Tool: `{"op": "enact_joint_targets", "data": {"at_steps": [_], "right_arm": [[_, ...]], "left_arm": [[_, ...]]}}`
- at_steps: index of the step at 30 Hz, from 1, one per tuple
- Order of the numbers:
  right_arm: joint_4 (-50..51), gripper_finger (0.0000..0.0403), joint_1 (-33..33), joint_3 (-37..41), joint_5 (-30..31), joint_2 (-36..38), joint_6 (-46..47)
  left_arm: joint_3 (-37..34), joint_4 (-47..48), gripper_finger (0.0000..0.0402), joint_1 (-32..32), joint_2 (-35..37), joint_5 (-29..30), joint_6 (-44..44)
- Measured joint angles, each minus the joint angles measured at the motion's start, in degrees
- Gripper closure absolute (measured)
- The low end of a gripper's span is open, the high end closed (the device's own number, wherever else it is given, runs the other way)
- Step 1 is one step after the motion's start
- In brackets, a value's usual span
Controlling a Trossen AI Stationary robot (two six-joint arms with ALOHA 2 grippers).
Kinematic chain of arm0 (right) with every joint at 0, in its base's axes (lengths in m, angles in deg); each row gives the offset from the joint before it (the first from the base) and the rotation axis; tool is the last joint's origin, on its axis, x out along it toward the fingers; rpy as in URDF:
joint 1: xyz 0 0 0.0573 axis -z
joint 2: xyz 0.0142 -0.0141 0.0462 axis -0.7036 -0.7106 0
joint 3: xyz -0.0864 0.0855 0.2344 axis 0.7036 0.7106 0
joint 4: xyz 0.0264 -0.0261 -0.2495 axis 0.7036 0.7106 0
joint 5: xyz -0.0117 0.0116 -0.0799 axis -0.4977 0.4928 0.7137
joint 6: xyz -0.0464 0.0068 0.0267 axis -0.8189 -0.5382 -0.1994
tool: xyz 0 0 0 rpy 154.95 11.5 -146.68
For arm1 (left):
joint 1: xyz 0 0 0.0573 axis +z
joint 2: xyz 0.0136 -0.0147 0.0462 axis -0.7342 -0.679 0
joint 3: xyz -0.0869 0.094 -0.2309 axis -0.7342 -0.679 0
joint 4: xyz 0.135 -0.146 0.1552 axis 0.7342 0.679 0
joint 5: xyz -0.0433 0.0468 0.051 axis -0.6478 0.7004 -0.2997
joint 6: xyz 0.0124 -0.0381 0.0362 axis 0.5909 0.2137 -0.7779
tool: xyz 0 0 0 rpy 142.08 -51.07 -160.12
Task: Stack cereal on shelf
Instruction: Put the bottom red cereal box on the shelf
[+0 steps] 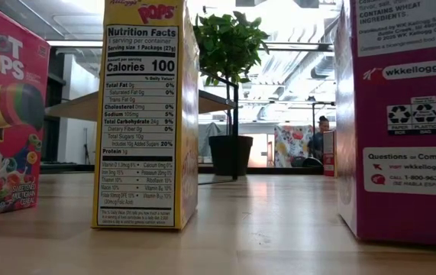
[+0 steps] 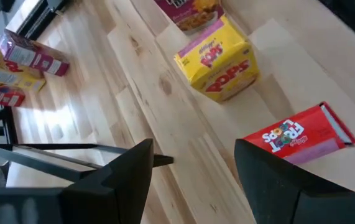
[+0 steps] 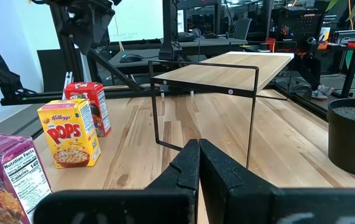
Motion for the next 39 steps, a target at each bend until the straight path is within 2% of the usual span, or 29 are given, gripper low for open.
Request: {"op": "enact_joint_targets", "data": {"at_steps": [8,17,23,28,31,33,36,39], "right_arm": [[0.0,0.0403,0.0,0.0,0.0,0.0,0.0],[0.0,0.0403,0.0,0.0,0.0,0.0,0.0],[0.0,0.0403,0.0,0.0,0.0,0.0,0.0],[0.0,0.0403,0.0,0.0,0.0,0.0,0.0],[0.0,0.0403,0.0,0.0,0.0,0.0,0.0],[0.0,0.0403,0.0,0.0,0.0,0.0,0.0],[0.0,0.0403,0.0,0.0,0.0,0.0,0.0],[0.0,0.0403,0.0,0.0,0.0,0.0,0.0]], "left_arm": [[0.0,0.1,0.0181,0.0,0.1,-1.2,-2.5],[0.0,-0.4,0.0114,-0.1,0.1,-1.5,-2.7],[0.0,-0.9,0.0112,-0.1,0.1,-1.7,4.6],[0.0,-0.8,0.0114,0.2,0.1,-2.1,5.2],[0.0,-0.6,0.0114,1.4,0.1,-6.0,4.9],[0.0,-0.5,0.0114,1.9,-0.2,-9.2,2.9],[0.0,-0.7,0.0114,1.3,-1.6,-13.0,-5.1],[0.0,-0.6,0.0114,0.0,-3.3,-14.2,-12.1]]}}
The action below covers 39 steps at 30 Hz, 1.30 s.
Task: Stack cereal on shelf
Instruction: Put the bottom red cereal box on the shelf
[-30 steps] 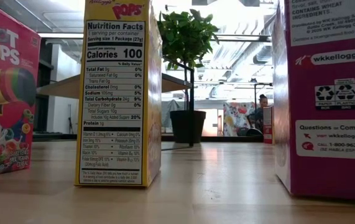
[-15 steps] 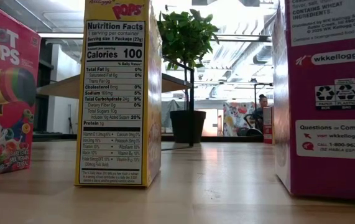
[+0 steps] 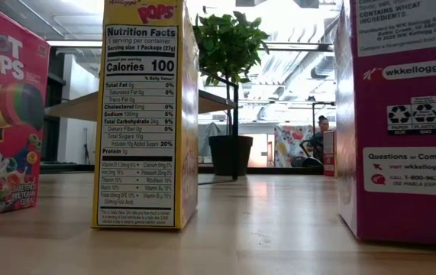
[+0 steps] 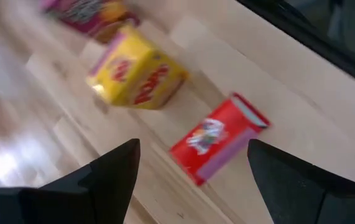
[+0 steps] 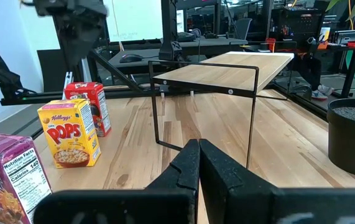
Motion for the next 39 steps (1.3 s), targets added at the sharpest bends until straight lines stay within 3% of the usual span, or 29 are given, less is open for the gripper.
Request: {"op": "enact_joint_targets", "data": {"at_steps": [6,11,29,39], "right_arm": [[0.0,0.0403,0.0,0.0,0.0,0.0,0.0],[0.0,0.0403,0.0,0.0,0.0,0.0,0.0],[0.0,0.0403,0.0,0.0,0.0,0.0,0.0],[0.0,0.0403,0.0,0.0,0.0,0.0,0.0]], "left_arm": [[0.0,1.7,0.0114,-0.7,-2.4,-1.0,-3.9],[0.0,1.8,0.0114,-1.2,-4.1,1.4,-14.4],[0.0,3.6,0.0114,-1.3,-10.9,2.5,-30.3],[0.0,3.4,0.0115,0.8,-14.1,1.3,-31.9]]}}
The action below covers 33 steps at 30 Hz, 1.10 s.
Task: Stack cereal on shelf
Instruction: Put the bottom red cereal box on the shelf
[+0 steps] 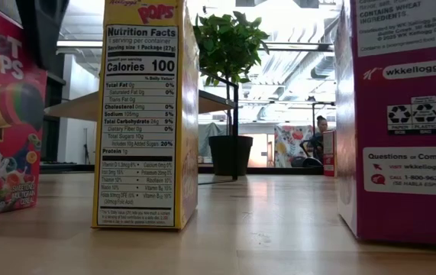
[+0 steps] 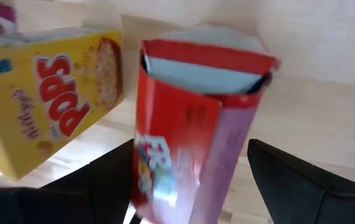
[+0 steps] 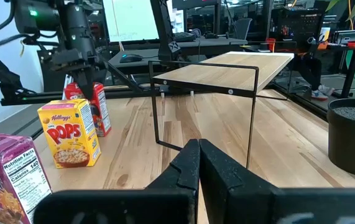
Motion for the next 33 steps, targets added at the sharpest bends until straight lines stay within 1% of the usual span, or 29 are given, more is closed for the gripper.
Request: {"op": "enact_joint_targets", "data": {"at_steps": [4,7,11,13,17,25,33], "right_arm": [[0.0,0.0403,0.0,0.0,0.0,0.0,0.0],[0.0,0.0403,0.0,0.0,0.0,0.0,0.0],[0.0,0.0403,0.0,0.0,0.0,0.0,0.0],[0.0,0.0403,0.0,0.0,0.0,0.0,0.0],[0.0,0.0403,0.0,0.0,0.0,0.0,0.0],[0.0,0.0403,0.0,0.0,0.0,0.0,0.0],[0.0,0.0403,0.0,0.0,0.0,0.0,0.0]], "left_arm": [[0.0,-0.3,0.0115,0.5,-1.2,-2.7,-0.2],[0.0,-0.6,0.0115,0.8,-1.7,-3.0,0.5],[0.0,-1.0,0.0115,1.1,-2.2,-5.5,1.3],[0.0,-1.1,0.0118,1.1,-2.2,-5.7,1.3],[0.0,-1.6,0.0136,1.5,-2.2,-7.1,1.4],[0.0,-3.1,0.0188,1.5,-2.2,-7.3,2.3],[0.0,-3.7,0.0207,1.5,-2.2,-7.3,3.3]]}}
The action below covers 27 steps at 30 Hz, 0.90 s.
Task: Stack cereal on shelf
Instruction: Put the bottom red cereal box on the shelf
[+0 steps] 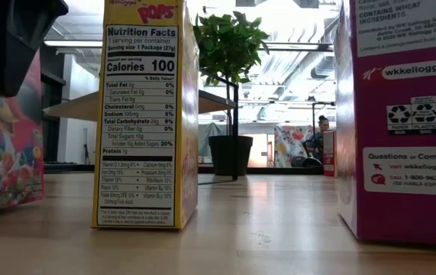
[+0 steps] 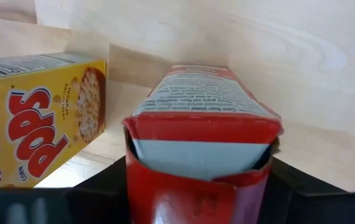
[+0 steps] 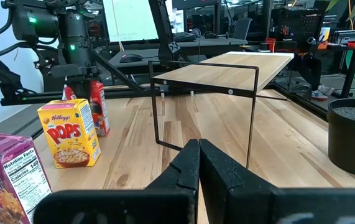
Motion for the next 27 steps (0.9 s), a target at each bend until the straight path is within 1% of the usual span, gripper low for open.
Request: {"op": "enact_joint_targets", "data": {"at_steps": [3,6,9,13,18,20,22,25,27], "right_arm": [[0.0,0.0403,0.0,0.0,0.0,0.0,0.0],[0.0,0.0403,0.0,0.0,0.0,0.0,0.0],[0.0,0.0403,0.0,0.0,0.0,0.0,0.0],[0.0,0.0403,0.0,0.0,0.0,0.0,0.0],[0.0,0.0403,0.0,0.0,0.0,0.0,0.0],[0.0,0.0403,0.0,0.0,0.0,0.0,0.0],[0.0,0.0403,0.0,0.0,0.0,0.0,0.0],[0.0,0.0403,0.0,0.0,0.0,0.0,0.0],[0.0,0.0403,0.0,0.0,0.0,0.0,0.0]], "left_arm": [[0.0,0.3,0.021,0.0,0.4,0.1,2.7],[0.0,1.0,0.0212,0.0,2.2,0.6,7.0],[0.0,3.8,0.0213,0.1,5.9,3.5,12.7],[0.0,9.8,0.0213,0.8,14.5,11.2,23.7],[0.0,14.8,0.0213,3.5,27.1,26.8,36.3],[0.0,16.2,0.0213,6.4,31.8,29.9,39.3],[0.0,17.5,0.0213,10.7,35.7,31.6,40.7],[0.2,17.3,0.0213,20.1,40.0,33.7,40.5],[1.3,17.1,0.0213,28.0,40.9,33.2,37.6]]}}
